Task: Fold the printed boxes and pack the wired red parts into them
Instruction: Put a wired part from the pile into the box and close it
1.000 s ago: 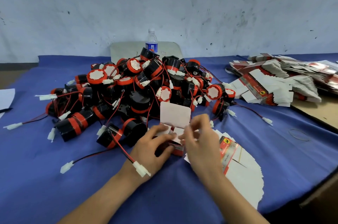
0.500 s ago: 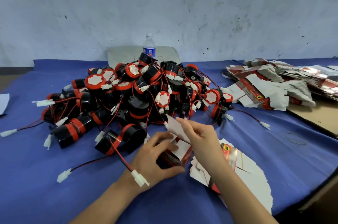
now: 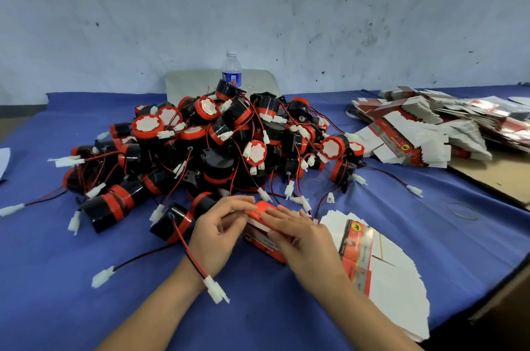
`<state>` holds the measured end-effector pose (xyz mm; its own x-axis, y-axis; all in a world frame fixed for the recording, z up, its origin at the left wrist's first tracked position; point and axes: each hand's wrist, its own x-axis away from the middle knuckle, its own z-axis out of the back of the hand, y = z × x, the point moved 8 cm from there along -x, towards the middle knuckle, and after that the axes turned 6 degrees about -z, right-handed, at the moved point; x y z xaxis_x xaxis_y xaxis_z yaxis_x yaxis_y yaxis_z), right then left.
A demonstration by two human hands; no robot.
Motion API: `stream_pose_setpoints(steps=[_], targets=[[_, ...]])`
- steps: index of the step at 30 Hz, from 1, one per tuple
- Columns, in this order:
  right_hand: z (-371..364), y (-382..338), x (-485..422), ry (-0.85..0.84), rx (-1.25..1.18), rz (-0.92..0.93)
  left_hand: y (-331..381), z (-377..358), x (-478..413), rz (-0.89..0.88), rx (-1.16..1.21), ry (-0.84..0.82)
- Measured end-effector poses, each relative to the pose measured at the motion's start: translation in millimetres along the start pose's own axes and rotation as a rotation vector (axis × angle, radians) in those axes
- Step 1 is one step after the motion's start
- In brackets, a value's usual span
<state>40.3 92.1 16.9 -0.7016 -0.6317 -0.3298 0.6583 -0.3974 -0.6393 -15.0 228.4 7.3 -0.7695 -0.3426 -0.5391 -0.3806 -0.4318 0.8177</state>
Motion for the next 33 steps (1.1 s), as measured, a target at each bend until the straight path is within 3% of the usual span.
stream_pose_setpoints(steps=[4, 17, 22, 27, 33], targets=[[-2.1, 2.1, 0.0, -0.120, 0.003, -0.004, -2.6, 0.9, -2.8, 0.011, -0.014, -0.085], [-12.9, 10.2, 15.4, -0.415, 0.347, 0.077, 4.8, -6.5, -0.7, -0.137, -0.207, -0.187], [-11.7, 7.6, 10.1, -0.370, 0.310, 0.048, -2.8, -25.3, 4.5, -0.194, -0.306, -0.392], [17.3, -0.9, -0.1, -0.203, -0.318, -0.127, 1.4, -28.7, 4.2, -0.216, -0.345, -0.374], [29.7, 5.3, -0.9, -0.106, -0.172, -0.155, 3.3, -25.3, 2.8, -0.162, -0.338, -0.321]])
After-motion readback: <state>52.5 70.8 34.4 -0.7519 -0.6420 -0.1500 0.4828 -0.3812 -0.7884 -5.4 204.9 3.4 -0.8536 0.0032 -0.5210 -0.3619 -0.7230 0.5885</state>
